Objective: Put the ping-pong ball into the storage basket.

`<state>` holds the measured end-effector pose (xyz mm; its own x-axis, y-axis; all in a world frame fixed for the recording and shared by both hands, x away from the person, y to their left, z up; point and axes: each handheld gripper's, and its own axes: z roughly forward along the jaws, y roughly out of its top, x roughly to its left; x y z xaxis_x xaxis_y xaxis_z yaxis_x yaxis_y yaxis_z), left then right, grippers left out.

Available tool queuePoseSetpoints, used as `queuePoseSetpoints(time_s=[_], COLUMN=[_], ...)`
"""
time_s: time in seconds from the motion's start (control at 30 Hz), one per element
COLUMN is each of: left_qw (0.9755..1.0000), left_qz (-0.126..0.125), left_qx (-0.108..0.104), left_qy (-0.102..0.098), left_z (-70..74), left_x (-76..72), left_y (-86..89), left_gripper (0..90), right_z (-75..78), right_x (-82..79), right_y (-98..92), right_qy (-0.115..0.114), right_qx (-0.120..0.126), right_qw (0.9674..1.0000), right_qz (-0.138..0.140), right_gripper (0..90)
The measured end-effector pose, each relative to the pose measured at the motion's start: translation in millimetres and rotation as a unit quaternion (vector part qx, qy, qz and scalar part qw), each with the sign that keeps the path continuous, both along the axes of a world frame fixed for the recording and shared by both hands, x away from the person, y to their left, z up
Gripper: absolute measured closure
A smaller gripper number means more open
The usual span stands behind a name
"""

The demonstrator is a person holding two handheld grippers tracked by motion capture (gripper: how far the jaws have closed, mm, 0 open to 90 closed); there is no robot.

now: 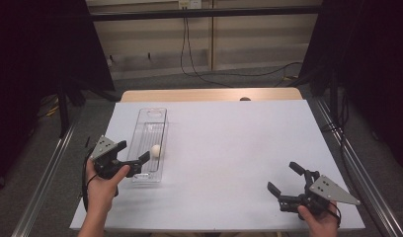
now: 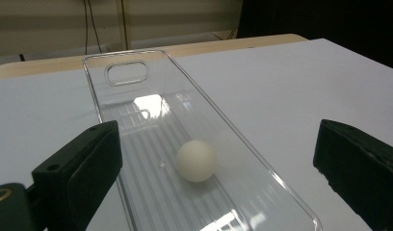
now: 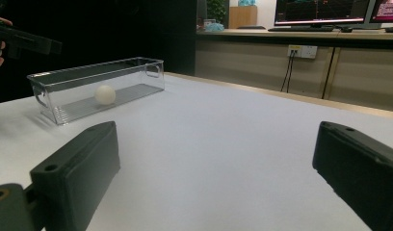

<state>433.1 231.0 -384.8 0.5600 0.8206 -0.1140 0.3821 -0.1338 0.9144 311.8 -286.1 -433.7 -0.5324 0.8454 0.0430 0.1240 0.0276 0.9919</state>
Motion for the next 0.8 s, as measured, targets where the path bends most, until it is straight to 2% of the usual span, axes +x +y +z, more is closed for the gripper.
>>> queuePoseSetpoints(time_s=[0.33,0.47,0.57,0.63,0.8], left_qw=[0.9999,1.0000,0.9999,0.9999,0.9999], left_qz=[0.002,0.001,0.003,-0.005,-0.001], left_qx=[-0.005,0.002,-0.004,-0.002,0.000], left_qy=[-0.013,-0.009,-0.014,-0.016,-0.017], left_z=[-4.4,-6.1,-7.7,-8.2,-10.7], left_x=[-8.3,-11.6,-13.9,-15.4,-19.7], left_y=[6.7,9.6,11.6,13.3,15.1], left_gripper=[3.4,3.3,3.3,3.4,3.3], right_z=[0.1,0.3,0.2,0.2,0.4], right_x=[-0.3,-0.2,-0.3,-0.5,-0.6], right_y=[-0.3,-0.2,-0.5,-0.4,-0.7], right_qy=[0.000,-0.001,0.000,0.000,-0.001], right_qx=[0.001,0.001,0.000,0.001,0.001], right_qw=[1.0000,1.0000,1.0000,1.0000,1.0000], right_qz=[-0.001,-0.001,-0.001,-0.002,0.000], right_gripper=[2.2,2.2,2.2,2.2,2.2])
